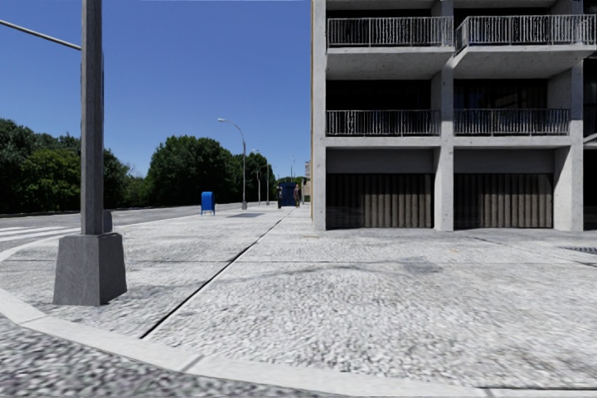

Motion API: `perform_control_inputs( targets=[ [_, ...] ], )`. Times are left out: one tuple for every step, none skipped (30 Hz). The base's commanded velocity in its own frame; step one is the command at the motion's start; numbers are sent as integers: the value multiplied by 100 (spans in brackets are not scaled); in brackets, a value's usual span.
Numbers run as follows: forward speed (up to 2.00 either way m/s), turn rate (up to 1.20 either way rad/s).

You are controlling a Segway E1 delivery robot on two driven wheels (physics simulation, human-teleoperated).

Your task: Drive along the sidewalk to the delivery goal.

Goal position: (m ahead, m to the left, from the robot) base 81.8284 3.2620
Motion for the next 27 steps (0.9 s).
perform_control_inputs(
  targets=[
    [200, 0],
    [200, 0],
    [200, 0],
    [200, 0],
    [200, 0],
    [200, 0],
    [193, 0],
    [191, 0],
    [190, 0],
    [188, 0],
    [188, 0],
    [184, 0],
    [172, 0],
    [159, 0],
    [146, 0],
    [146, 0],
    [139, 0],
    [135, 0],
    [131, 0],
    [124, 0],
    [124, 0],
    [113, 0],
    [109, 0],
    [108, 0],
    [108, 0],
    [108, 0],
    [108, 0]
  ],
)
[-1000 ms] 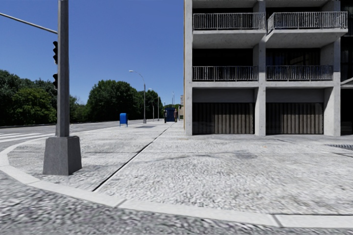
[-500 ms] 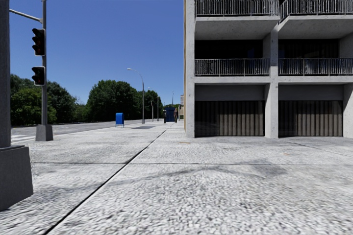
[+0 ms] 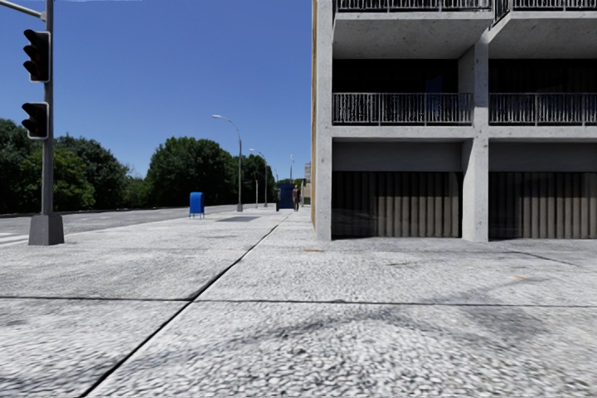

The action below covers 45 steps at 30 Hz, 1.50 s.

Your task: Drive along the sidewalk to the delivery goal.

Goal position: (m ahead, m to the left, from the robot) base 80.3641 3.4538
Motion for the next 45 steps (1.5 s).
perform_control_inputs(
  targets=[
    [108, 0],
    [108, 0],
    [108, 0],
    [108, 0],
    [109, 0],
    [109, 0],
    [113, 0],
    [120, 0],
    [124, 0],
    [124, 0],
    [126, 0],
    [128, 0],
    [133, 0],
    [135, 0],
    [135, 0],
    [136, 0],
    [136, 0],
    [137, 0],
    [139, 0],
    [139, 0],
    [140, 0],
    [140, 0],
    [141, 0],
    [144, 0],
    [154, 0],
    [162, 0],
    [162, 0],
    [200, 0],
    [200, 0],
    [200, 0],
    [200, 0],
    [200, 0],
    [200, 0],
    [200, 0],
    [200, 0],
    [200, 0],
    [200, 0],
    [200, 7],
    [200, 15],
    [200, 21],
    [200, 29],
    [200, 29],
    [200, 36],
    [200, 38],
    [200, 38]
  ],
)
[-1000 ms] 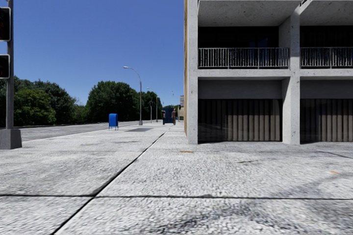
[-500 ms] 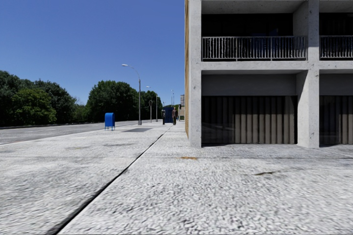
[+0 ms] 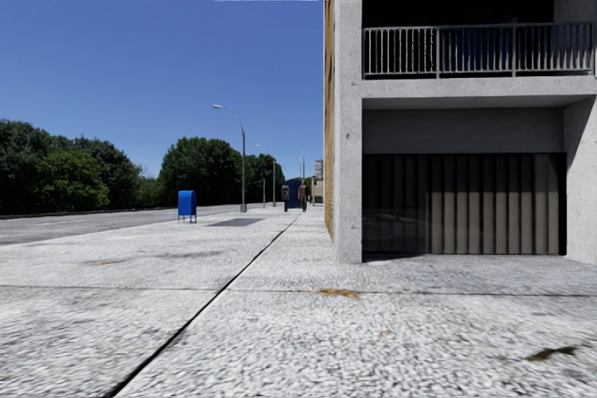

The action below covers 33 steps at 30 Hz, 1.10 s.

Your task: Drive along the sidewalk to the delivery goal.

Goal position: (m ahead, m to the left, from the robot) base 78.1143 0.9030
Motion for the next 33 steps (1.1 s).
perform_control_inputs(
  targets=[
    [200, 38],
    [200, 38],
    [200, 38],
    [200, 38],
    [200, 38],
    [200, 38],
    [200, 38],
    [200, 38],
    [200, 38],
    [200, 38],
    [200, 38],
    [200, 38],
    [200, 38],
    [200, 38],
    [200, 38],
    [200, 38],
    [200, 38],
    [200, 38],
    [200, 38],
    [200, 38],
    [200, 38],
    [200, 38],
    [200, 38],
    [200, 38],
    [200, 32],
    [200, 29],
    [200, 26],
    [200, 26],
    [200, 0],
    [200, 0],
    [200, 0],
    [200, 0],
    [200, 0]
  ],
)
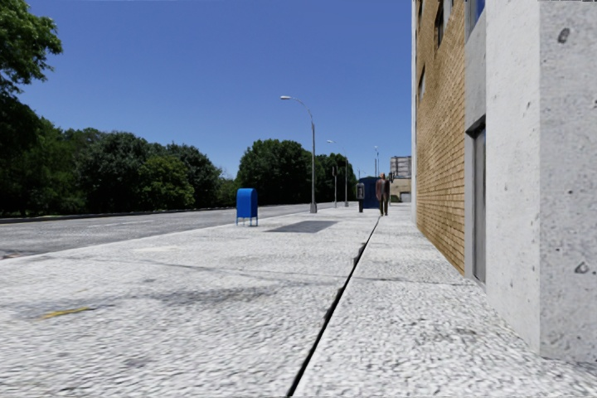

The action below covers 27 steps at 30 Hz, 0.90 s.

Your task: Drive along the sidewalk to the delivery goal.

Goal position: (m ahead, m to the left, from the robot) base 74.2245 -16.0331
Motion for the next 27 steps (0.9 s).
perform_control_inputs(
  targets=[
    [200, 0],
    [200, 0],
    [200, 0],
    [200, 0],
    [200, 0],
    [200, 0],
    [200, 0],
    [200, 0],
    [200, 0],
    [200, 0],
    [200, 0],
    [200, 0],
    [200, 0],
    [200, 0],
    [200, 0],
    [200, 0],
    [200, 0],
    [200, 0],
    [200, 0],
    [200, 0],
    [200, 0],
    [200, 0],
    [200, 0],
    [200, 0],
    [200, 0],
    [200, 0],
    [200, 0]
  ],
)
